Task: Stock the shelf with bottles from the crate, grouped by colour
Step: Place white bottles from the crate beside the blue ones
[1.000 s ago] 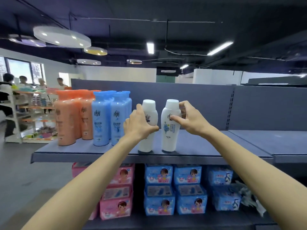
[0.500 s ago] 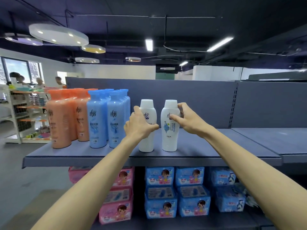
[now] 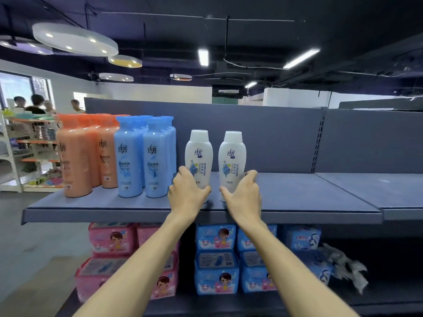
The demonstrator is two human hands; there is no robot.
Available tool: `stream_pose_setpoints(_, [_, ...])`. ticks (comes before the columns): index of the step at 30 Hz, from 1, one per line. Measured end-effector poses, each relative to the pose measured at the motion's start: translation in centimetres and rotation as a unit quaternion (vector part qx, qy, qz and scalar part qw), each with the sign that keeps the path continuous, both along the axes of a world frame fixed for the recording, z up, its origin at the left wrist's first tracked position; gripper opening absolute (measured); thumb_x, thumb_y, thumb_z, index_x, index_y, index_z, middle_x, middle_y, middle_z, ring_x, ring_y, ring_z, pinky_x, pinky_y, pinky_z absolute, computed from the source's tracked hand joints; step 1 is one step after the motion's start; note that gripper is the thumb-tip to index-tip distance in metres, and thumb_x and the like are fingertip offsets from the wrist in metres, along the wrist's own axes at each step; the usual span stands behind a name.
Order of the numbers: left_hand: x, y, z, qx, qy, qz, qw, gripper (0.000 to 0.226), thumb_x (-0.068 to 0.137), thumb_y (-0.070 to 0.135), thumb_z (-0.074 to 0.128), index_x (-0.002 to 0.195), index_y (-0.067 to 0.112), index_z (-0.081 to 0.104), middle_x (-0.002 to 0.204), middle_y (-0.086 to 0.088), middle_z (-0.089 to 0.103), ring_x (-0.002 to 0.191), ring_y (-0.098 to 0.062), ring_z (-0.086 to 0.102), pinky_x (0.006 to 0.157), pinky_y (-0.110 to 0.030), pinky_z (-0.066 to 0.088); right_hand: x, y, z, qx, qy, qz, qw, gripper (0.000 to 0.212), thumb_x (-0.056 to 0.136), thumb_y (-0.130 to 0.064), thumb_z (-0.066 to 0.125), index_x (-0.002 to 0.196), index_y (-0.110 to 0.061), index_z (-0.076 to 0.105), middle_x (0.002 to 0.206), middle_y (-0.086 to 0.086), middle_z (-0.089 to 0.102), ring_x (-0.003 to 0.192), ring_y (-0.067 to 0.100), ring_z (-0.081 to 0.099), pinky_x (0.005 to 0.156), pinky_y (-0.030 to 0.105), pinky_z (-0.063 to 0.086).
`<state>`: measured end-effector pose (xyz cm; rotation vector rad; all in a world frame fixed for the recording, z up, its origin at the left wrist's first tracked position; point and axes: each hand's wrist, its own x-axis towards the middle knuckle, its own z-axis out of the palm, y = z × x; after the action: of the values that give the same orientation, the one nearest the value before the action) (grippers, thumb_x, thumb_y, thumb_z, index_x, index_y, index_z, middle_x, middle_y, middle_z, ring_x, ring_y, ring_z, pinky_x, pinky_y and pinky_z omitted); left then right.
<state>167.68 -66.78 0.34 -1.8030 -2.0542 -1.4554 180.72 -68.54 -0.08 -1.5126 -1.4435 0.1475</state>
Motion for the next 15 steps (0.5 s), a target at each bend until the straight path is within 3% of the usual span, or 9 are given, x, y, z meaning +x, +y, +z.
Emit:
stream_pose_setpoints(8, [0.1,-0.6,0.2,-0.016,-0.025,0.014,0.999,0.047,0.072,0.044,0.077,0.09,0.009,0.051,0.093,-0.011,0.064,0.089,-0.034,0.063,0.068,-0.034,0.048,-2.1,0.6,0.2,-0.042,0.011,-0.066,0.997,0.059,0.086,-0.033,0.074,0.119,-0.006,0.033,0.12,0.015,0.056,0.106,0.037,0.062,0.078,0.041,0.05])
stream_pose_setpoints(15, [0.4,1.5,0.2,-0.033,-0.031,0.014,0.999,0.051,0.072,0.041,0.077,0.099,0.004,0.053,0.1,-0.015,0.063,0.093,-0.035,0.063,0.073,-0.039,0.053,-1.9,1.6,0.2,-0.063,-0.017,-0.069,0.995,0.053,0.089,-0.031,0.07,0.12,-0.004,0.037,0.122,0.017,0.057,0.109,0.039,0.061,0.082,0.042,0.05])
